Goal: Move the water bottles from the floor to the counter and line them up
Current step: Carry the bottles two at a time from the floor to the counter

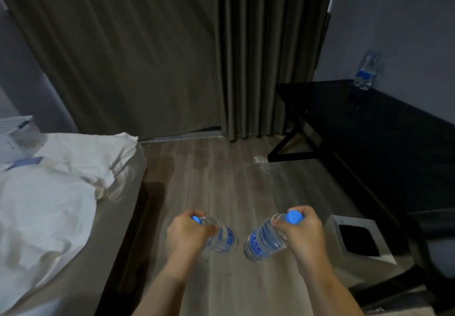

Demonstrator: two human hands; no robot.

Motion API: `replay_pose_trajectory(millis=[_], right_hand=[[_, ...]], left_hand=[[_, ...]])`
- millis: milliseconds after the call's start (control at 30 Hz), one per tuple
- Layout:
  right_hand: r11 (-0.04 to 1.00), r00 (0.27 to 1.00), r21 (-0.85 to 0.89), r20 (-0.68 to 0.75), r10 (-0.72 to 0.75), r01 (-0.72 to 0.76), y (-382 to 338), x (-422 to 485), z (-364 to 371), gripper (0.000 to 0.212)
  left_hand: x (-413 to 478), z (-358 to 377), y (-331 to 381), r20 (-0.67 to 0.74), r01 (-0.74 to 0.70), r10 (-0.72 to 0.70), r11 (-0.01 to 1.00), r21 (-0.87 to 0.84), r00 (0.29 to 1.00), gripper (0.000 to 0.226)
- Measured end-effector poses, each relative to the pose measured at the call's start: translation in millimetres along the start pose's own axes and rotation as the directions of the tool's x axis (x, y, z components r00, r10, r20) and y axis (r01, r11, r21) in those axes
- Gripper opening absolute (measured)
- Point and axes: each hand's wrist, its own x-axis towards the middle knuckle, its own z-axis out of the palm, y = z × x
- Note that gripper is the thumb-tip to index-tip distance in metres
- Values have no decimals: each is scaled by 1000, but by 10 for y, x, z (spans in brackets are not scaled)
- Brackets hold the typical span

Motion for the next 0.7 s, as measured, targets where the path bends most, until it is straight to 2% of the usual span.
replay_pose_trajectory(millis=[167, 267, 567, 700], right_hand=[[999, 999, -20, 32, 33, -33, -141, 1043, -15, 27], [998, 999, -68, 33, 7, -5, -304, 1649, -92, 25], [1000, 999, -18, -49, -18, 17, -621, 2965, -197, 26], [999, 996, 10, -74, -46, 46, -790, 3550, -113, 28]], left_hand=[[734, 668, 491, -17, 47, -47, 999, -21, 999, 26], [1133, 994, 815, -6, 67, -67, 997, -38, 998, 27], [2168, 1645, 1563, -15, 28, -28, 1000, -2, 999, 28], [2718, 1926, 1939, 0, -33, 33, 996, -82, 999, 28]])
